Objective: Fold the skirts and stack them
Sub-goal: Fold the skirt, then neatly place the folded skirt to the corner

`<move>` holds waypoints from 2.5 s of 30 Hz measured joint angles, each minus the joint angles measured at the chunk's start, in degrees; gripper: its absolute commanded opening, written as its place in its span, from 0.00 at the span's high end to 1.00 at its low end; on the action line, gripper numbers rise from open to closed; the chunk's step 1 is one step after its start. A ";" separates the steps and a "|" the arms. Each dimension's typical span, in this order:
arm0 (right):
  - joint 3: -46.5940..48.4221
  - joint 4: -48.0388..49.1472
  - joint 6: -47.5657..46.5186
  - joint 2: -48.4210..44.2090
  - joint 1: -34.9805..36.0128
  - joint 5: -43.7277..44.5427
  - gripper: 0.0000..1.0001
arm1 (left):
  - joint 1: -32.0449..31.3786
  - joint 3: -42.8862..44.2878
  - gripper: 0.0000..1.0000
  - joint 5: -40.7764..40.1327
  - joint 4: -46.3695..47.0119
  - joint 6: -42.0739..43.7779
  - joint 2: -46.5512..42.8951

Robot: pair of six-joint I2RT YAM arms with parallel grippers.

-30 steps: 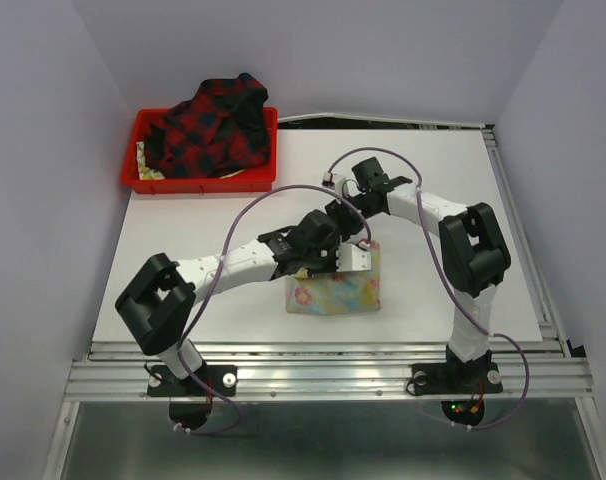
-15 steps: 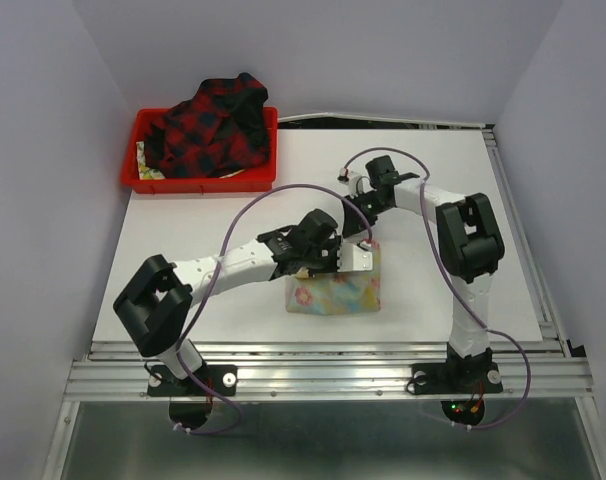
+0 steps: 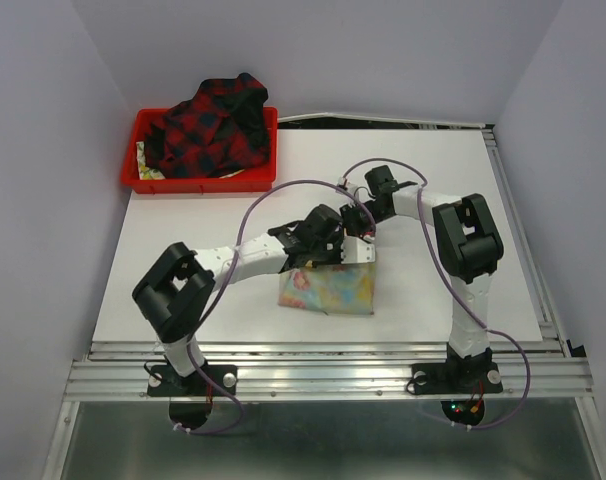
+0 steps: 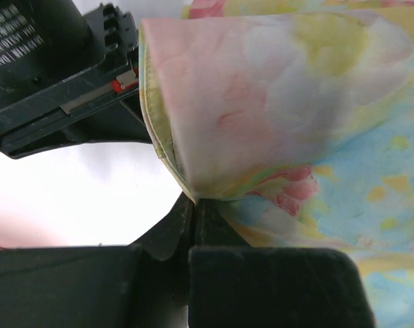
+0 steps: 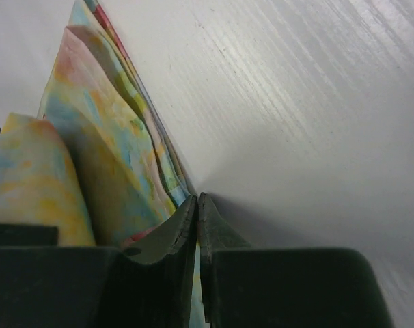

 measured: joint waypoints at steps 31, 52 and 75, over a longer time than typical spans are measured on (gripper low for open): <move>13.94 -7.32 -1.46 0.15 -4.61 11.26 0.69 | 7.04 3.85 0.48 5.14 -0.61 -20.52 -16.98; -18.86 -0.98 23.15 -16.79 2.12 -11.02 0.58 | 21.05 -5.38 0.51 24.02 14.08 -56.68 7.58; -8.50 -8.39 16.31 -20.48 -4.87 7.74 0.04 | 15.39 5.49 0.38 5.62 -0.26 -47.23 -8.22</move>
